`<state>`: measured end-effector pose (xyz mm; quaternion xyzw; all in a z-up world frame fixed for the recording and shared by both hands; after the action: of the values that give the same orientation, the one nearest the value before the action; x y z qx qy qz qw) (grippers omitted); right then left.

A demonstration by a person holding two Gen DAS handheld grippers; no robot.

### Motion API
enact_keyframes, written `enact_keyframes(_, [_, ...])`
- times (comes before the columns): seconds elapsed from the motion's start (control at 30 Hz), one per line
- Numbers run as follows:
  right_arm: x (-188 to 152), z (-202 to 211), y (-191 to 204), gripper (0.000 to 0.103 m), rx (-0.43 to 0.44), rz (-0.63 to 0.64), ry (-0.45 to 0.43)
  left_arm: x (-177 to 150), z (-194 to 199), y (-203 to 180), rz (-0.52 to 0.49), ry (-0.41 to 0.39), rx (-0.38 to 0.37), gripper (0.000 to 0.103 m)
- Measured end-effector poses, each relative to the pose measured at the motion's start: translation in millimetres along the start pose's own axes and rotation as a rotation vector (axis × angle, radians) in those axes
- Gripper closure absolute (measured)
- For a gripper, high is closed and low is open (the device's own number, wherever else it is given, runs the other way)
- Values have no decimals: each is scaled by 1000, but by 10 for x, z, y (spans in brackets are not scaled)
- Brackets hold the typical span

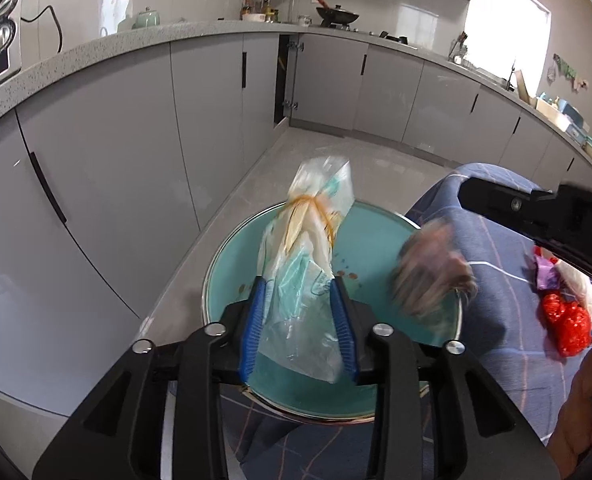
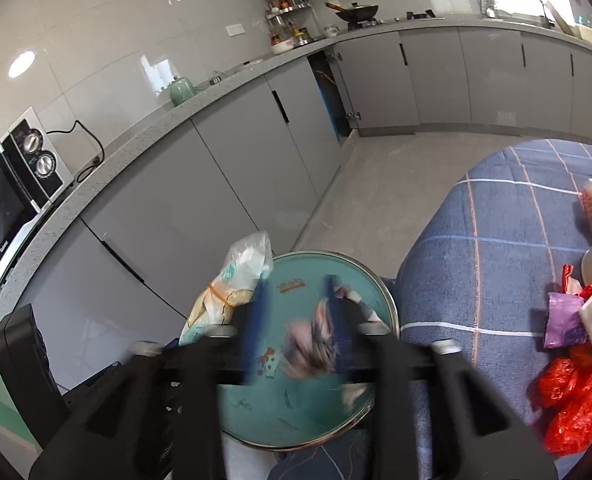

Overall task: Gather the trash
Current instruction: 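Carry both held items over the teal bin and open both grippers, then move both open grippers back toward the trash pile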

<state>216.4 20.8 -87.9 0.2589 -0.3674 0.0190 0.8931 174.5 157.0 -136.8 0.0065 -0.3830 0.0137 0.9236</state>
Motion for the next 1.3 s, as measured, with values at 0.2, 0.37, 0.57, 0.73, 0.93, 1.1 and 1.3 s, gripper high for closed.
enact_keyframes(0.2, [-13, 32, -30, 51, -38, 18, -25, 18, -15, 100, 33, -9, 42, 39])
enact_keyframes(0.37, [11, 173, -102, 30, -79, 24, -73, 56, 76, 77, 45, -37, 87, 20])
enact_keyframes(0.57, [44, 466, -239, 13, -143, 28, -155, 74, 273, -41, 50, -77, 85, 11])
enact_keyframes(0.73, [27, 743, -457, 11, -226, 13, -205, 126, 387, -272, 19, -94, 74, 11])
enact_keyframes(0.93, [-71, 1085, -774, 10, -338, -10, -252, 178, 567, -539, -26, -138, 80, 10])
enact_keyframes(1.1, [-165, 1369, -1014, 7, -393, -39, -291, 188, 698, -773, -60, -158, 64, 10])
enact_keyframes(1.3, [-264, 1651, -1272, 7, -429, -85, -317, 126, 772, -1050, -87, -159, 30, 10])
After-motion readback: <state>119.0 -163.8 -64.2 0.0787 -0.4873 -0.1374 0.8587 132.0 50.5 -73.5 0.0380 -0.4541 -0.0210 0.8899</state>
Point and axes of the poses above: each gripper's, at about its wrist camera, not at the fingertips, and z roughly against the way its jaws point, y to its left, x to its top, the point moved 3 cm from there along -z, roughly the way its jaws point, and after that the axes turned 7 degrees about -z, right-handed, at the moved point
